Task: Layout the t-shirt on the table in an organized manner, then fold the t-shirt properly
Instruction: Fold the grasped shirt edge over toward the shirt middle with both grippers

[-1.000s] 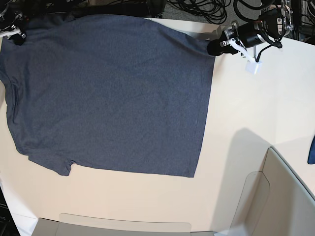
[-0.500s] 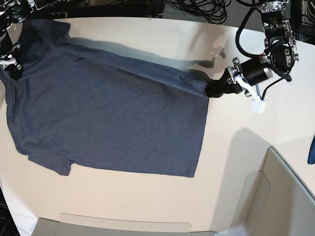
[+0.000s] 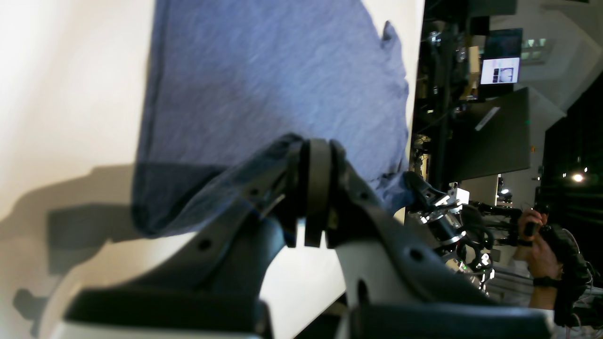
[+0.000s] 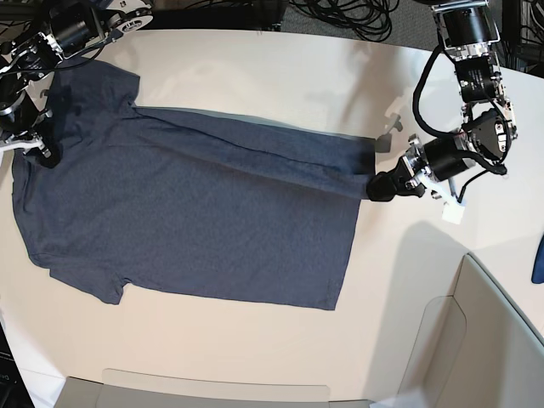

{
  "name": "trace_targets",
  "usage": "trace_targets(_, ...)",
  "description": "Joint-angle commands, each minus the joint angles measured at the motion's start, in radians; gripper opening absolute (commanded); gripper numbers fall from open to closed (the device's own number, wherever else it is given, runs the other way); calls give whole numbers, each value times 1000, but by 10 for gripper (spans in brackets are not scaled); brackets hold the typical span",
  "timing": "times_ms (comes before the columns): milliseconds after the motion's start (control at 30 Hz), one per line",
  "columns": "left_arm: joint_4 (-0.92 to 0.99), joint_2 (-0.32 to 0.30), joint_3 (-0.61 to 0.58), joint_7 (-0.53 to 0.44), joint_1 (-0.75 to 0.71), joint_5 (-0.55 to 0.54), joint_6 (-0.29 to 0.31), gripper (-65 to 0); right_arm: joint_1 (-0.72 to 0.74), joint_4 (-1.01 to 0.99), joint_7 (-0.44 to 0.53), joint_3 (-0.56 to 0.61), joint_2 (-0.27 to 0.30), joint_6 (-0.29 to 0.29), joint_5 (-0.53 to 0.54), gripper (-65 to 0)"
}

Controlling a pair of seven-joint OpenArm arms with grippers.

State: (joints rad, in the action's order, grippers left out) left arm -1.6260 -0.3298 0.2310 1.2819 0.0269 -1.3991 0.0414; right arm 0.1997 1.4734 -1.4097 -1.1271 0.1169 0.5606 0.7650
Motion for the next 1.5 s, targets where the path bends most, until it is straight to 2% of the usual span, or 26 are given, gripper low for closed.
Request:
trace_targets(0, -13, -13, 6, -6, 32, -30, -2, -650, 14, 8, 22, 23, 22, -6, 26, -650)
trace_targets(167, 76, -13, 5, -6, 80, -30, -2, -650, 13, -58, 125, 101, 43, -7, 26, -650)
trace_targets(333, 178, -15, 5, -6, 113, -30, -1, -650, 8, -144, 200, 109, 79, -9, 26, -650)
trace_targets(433, 227, -39, -5, -8, 132, -30, -2, -650, 8, -170, 201, 100, 91, -18, 26, -650)
trace_targets(600, 260, -42, -5, -8, 152, 0, -1, -650, 5, -167, 201, 25, 88, -93, 26, -650)
trace_targets(767, 260, -39, -3, -8, 156, 91, 2, -650, -13, -142, 201, 2, 89, -95, 27, -650)
trace_targets(1000, 260, -35, -5, -8, 152, 139, 2, -649, -27, -147, 201, 8, 86, -100, 26, -650)
trace_targets(1067, 260, -35, -5, -8, 149, 139, 2, -627, -29, -149, 201, 8, 85, -101, 26, -650)
trace_targets(1167, 260, -35, 3, -8, 146, 134, 2, -530, -38, -145, 198, 9, 85, -103, 26, -649)
trace_targets(1233, 260, -35, 5, -6, 146, 132, 2, -456, -49, -141, 195, 9, 85, -103, 31, -577)
trace_targets(1300, 260, -35, 5, -6, 146, 132, 2, -410, -50, -139, 192, 9, 85, -103, 31, -481)
trace_targets(1467, 258, -36, 5, 0, 146, 132, 2, -404, -49, -122, 137, 5, 82, -95, 54, -274)
